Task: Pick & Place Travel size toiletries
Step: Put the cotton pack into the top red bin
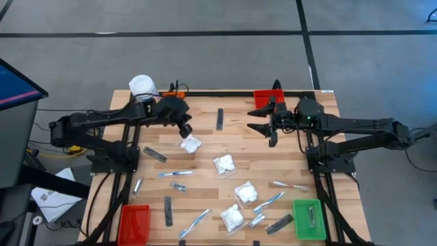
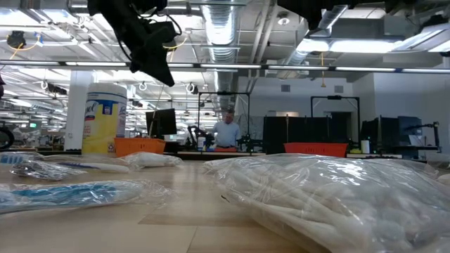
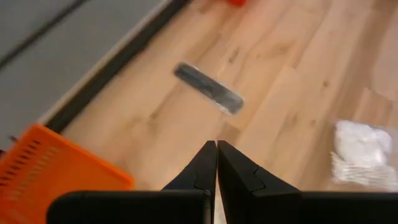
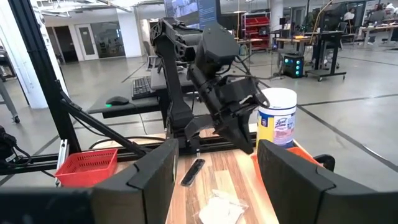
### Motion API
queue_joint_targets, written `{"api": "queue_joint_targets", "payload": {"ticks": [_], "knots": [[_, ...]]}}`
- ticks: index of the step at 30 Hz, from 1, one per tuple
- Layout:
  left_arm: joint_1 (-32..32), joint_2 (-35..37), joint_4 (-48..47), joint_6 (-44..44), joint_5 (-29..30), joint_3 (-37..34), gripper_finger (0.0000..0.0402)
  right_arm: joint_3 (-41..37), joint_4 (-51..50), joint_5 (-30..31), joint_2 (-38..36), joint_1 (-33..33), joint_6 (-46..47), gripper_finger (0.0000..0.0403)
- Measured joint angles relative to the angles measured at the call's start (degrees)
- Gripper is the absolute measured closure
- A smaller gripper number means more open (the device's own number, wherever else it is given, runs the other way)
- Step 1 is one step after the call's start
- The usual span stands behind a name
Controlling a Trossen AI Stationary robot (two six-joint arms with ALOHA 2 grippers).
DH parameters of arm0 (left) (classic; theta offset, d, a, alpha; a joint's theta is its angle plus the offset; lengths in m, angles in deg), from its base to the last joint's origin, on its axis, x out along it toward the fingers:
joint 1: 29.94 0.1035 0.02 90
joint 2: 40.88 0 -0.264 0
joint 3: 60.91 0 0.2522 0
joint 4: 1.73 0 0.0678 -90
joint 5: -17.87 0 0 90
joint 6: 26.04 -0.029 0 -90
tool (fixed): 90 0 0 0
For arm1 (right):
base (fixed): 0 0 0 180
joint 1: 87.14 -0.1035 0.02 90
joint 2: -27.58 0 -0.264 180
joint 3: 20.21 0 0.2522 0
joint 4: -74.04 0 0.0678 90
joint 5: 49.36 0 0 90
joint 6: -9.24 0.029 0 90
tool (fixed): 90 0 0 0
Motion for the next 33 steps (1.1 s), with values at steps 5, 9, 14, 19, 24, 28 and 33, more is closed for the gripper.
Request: {"api": "queue_joint_targets", "payload": {"ticks": [5, 9, 14, 19, 24, 28, 33], "knots": [[-0.04, -0.79, 0.02, 4.24, -1.58, -0.89, 0.0394, 0.02, -0.27, 0.0, 0.02, 0.0, 0.0, 0.0188], [-0.04, -1.88, -0.73, 8.26, -1.72, -1.6, 0.0394, 0.02, -0.63, 0.0, 0.02, 0.0, 0.0, 0.0188], [0.49, -4.45, -4.63, 13.7, -1.77, -2.8, 0.0394, 0.02, -1.17, 0.0, 0.02, 0.0, 0.0, 0.0188], [2.8, -7.83, -5.61, 17.18, -3.33, -5.52, 0.0394, 0.02, -1.29, 0.0, 0.02, 0.0, 0.0, 0.0188], [4.77, -11.0, -5.36, 18.9, -5.07, -7.41, 0.0394, 0.02, -1.34, 0.01, 0.02, 0.0, 0.0, 0.0188], [5.36, -12.56, -5.04, 19.08, -6.33, -8.86, 0.0394, 0.02, -1.36, 0.02, 0.02, 0.0, -0.01, 0.0188], [4.86, -13.27, -1.47, 19.73, -5.4, -15.09, 0.0393, 0.02, -1.69, 0.02, 0.02, 0.01, -0.02, 0.0188]]}}
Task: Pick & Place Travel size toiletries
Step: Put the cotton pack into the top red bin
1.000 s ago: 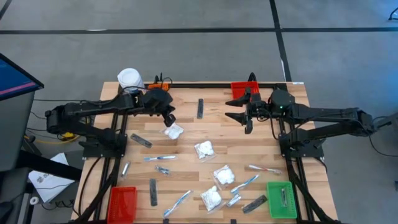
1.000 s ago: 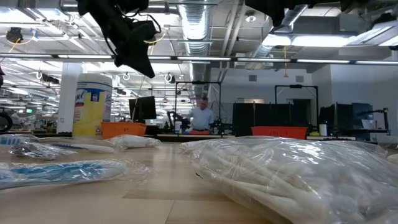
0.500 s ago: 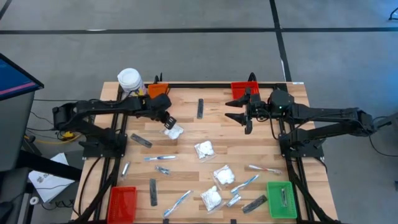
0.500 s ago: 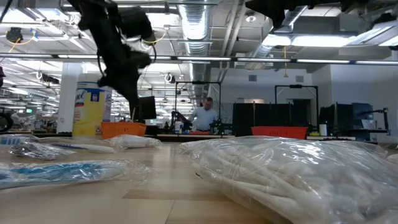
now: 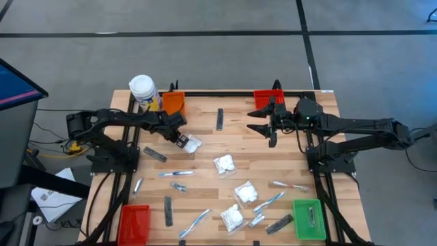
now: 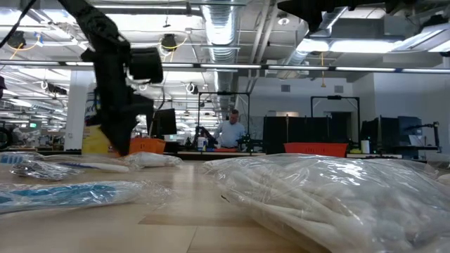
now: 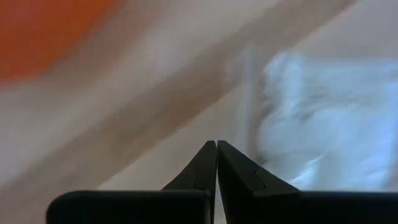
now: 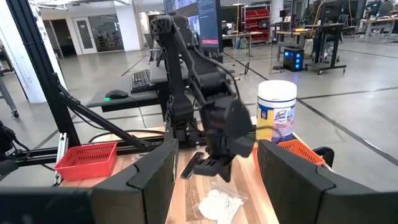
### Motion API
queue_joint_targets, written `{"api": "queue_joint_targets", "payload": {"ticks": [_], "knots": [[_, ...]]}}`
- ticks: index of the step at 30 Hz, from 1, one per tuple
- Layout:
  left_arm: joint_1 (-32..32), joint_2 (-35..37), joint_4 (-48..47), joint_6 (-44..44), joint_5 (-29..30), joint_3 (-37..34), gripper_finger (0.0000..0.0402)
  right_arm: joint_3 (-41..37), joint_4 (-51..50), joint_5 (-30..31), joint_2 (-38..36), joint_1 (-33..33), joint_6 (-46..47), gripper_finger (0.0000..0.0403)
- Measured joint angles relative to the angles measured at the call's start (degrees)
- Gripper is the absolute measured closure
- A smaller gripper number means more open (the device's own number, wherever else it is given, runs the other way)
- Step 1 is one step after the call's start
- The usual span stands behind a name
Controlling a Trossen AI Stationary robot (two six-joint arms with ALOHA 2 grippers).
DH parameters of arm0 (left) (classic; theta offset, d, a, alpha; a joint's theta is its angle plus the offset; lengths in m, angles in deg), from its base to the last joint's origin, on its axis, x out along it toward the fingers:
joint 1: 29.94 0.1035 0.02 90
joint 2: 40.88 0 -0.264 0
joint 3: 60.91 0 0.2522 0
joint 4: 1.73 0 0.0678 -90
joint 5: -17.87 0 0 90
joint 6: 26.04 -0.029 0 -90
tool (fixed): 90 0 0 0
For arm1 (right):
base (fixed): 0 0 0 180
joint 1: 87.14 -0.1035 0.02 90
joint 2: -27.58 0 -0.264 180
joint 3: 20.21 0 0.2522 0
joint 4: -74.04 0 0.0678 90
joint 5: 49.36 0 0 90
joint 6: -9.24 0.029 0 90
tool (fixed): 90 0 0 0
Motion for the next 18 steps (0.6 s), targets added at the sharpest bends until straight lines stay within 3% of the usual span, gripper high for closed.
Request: {"api": "queue_joint_targets", "payload": {"ticks": [8, 18], "knots": [[1.33, 1.96, 5.3, -1.2, 0.19, -2.37, 0.0352, 0.0, 0.02, 0.05, 0.0, -0.01, 0.0, 0.0188], [1.09, 3.17, 11.36, -1.63, -2.88, -3.39, 0.0236, 0.0, -0.02, 0.18, 0.0, 0.01, 0.02, 0.0188]]}}
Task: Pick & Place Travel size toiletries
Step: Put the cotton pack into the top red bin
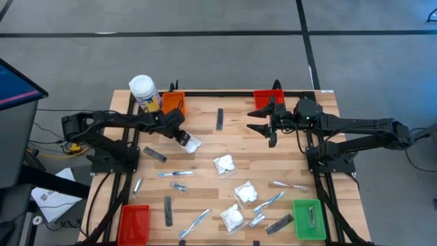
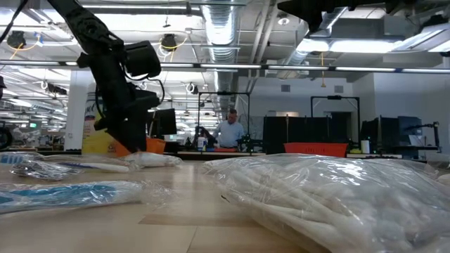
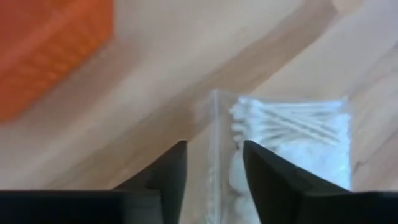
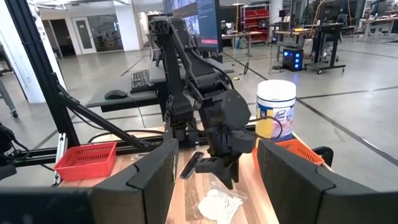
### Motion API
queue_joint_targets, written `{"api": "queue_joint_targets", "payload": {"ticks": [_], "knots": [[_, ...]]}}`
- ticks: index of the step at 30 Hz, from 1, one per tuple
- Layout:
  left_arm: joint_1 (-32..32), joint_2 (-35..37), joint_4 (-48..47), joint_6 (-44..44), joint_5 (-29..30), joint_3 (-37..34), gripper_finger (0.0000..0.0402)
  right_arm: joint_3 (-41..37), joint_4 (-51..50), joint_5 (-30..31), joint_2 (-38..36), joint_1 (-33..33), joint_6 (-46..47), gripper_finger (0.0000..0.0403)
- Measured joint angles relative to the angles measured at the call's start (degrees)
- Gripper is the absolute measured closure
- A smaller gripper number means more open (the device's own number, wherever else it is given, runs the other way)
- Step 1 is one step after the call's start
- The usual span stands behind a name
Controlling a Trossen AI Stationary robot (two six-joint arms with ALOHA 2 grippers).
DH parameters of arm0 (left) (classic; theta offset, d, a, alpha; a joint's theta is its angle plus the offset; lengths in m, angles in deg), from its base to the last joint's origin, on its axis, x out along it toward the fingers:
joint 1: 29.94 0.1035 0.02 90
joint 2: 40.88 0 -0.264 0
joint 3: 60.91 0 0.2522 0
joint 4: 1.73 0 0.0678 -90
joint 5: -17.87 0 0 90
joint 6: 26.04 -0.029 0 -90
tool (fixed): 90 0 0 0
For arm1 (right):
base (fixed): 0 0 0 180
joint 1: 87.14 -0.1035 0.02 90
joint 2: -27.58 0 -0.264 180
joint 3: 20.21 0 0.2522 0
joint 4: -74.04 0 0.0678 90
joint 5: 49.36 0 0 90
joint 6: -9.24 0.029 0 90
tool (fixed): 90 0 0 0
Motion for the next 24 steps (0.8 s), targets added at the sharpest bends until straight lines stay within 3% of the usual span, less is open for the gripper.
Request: {"api": "queue_joint_targets", "payload": {"ticks": [6, 11, 16, 24], "knots": [[0.0, -0.2, 0.1, 0.19, -0.17, -0.72, 0.0176, 0.0, -0.07, 0.01, 0.0, -0.02, 0.0, 0.0188], [0.0, -0.2, 0.37, 0.7, -1.29, -1.94, 0.0156, 0.0, -0.07, 0.0, 0.0, -0.02, 0.0, 0.0188], [0.0, -0.2, 3.36, 1.75, -5.09, -3.52, 0.0161, 0.0, -0.07, 0.0, 0.0, -0.02, 0.0, 0.0188], [0.0, -0.2, 4.78, 1.66, -7.49, -3.67, 0.0203, 0.0, -0.07, 0.0, 0.0, -0.02, 0.0, 0.0188]]}}
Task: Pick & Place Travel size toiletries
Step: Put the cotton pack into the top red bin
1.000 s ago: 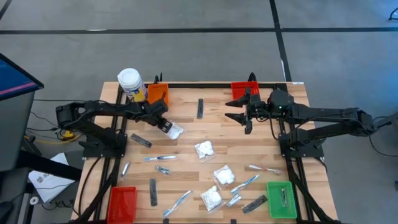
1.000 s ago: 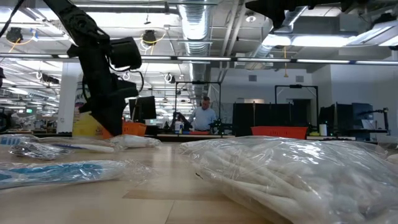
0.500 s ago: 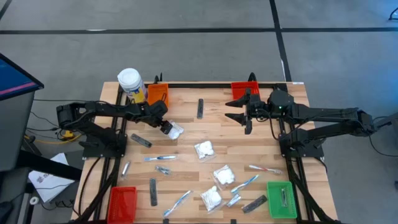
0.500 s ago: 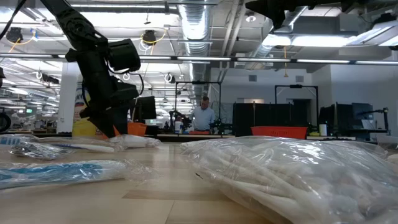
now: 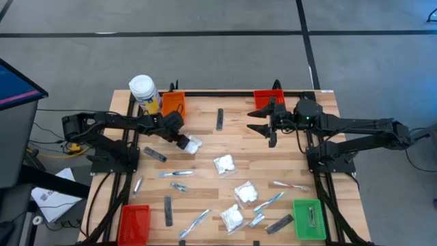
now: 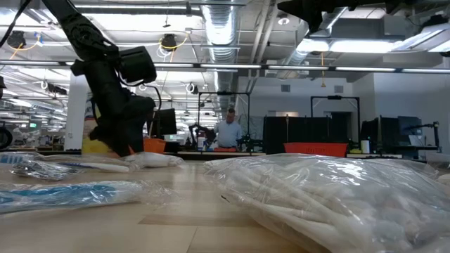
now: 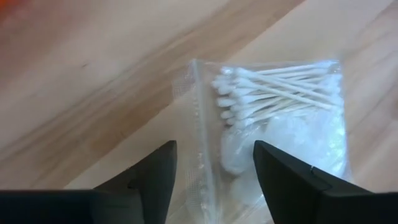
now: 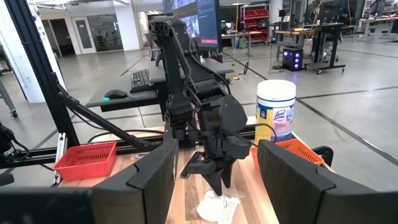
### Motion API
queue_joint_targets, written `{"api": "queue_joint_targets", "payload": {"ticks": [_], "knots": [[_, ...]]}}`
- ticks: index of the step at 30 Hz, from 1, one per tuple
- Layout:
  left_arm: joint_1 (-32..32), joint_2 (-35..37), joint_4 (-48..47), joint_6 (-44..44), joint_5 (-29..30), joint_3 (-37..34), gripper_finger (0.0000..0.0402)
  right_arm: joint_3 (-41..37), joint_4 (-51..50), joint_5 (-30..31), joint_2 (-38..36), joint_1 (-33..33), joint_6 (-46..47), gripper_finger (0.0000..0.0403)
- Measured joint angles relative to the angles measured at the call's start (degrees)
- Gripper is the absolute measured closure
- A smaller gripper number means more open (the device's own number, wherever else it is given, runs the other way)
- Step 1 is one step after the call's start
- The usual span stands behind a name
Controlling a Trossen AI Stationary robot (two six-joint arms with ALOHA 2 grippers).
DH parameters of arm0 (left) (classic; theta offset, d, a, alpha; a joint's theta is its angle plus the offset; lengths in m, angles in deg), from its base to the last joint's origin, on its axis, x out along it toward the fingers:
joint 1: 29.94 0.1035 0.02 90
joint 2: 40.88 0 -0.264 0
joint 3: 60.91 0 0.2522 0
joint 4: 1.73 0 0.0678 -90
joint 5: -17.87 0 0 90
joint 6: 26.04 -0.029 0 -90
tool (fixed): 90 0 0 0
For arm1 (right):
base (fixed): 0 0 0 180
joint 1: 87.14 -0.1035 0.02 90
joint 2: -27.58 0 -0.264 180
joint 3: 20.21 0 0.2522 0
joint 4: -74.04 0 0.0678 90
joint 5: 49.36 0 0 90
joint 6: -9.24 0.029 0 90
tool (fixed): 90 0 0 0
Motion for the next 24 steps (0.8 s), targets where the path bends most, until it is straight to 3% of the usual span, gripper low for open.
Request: {"api": "queue_joint_targets", "payload": {"ticks": [8, 12, 24], "knots": [[-1.79, 0.0, 5.7, -1.65, -6.04, 0.0, 0.0241, 0.0, 0.0, 0.0, 0.0, 0.0, 0.0, 0.0188], [-2.32, 0.0, 5.91, -1.63, -6.22, 0.0, 0.0252, 0.0, -0.02, 0.0, 0.0, 0.0, 0.0, 0.0188], [-1.49, 0.0, 5.23, 0.3, -5.66, -1.64, 0.0239, 0.0, -0.53, 0.0, 0.0, 0.0, 0.0, 0.0188]]}}
